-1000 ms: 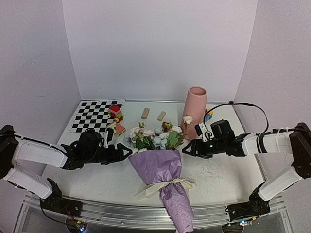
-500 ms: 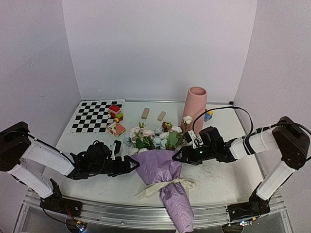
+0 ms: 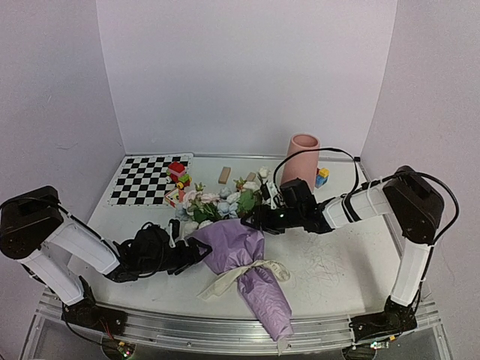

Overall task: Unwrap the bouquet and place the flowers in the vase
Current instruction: Untie the ribbon from the wrapping paper.

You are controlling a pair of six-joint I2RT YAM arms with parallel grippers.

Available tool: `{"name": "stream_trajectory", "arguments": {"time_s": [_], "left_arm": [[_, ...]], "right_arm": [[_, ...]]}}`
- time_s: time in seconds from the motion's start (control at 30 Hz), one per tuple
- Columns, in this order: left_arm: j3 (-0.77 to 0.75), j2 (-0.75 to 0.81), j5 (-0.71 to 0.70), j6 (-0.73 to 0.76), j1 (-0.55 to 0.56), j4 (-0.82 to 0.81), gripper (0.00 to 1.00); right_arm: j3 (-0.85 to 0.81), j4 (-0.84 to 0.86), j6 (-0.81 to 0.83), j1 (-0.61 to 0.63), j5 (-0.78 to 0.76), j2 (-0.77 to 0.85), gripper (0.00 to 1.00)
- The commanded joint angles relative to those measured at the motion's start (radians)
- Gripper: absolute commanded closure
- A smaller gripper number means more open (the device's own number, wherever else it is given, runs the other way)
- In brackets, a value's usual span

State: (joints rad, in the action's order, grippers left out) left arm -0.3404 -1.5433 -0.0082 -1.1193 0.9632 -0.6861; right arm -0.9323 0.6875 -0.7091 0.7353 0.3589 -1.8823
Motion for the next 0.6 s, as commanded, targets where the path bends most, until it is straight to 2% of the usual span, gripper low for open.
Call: {"name": "stream_trajectory", "arguments": {"time_s": [0.0, 0.2, 0.43, 0.57], "left_arm": [[0.012, 0.001, -0.078, -0.03, 0.001, -0.045, 0.16], [-0.053, -0.07, -0.028, 0.004, 0.004, -0.057, 0.16], [-0.148, -0.166, 0.005, 0.04, 0.02, -0.077, 0.16], [-0.214, -0.236, 0.005, 0.064, 0.022, -0.085, 0.16]], "right_arm": [[-0.07, 0.027, 0.024, 0.003, -0.049, -0.023, 0.32], [0.007, -0.022, 0.058, 0.003, -0.098, 0.069, 0.12], [0.132, -0.181, 0.154, 0.003, -0.201, 0.281, 0.09], [0.19, -0.269, 0.192, 0.003, -0.207, 0.382, 0.1]]}}
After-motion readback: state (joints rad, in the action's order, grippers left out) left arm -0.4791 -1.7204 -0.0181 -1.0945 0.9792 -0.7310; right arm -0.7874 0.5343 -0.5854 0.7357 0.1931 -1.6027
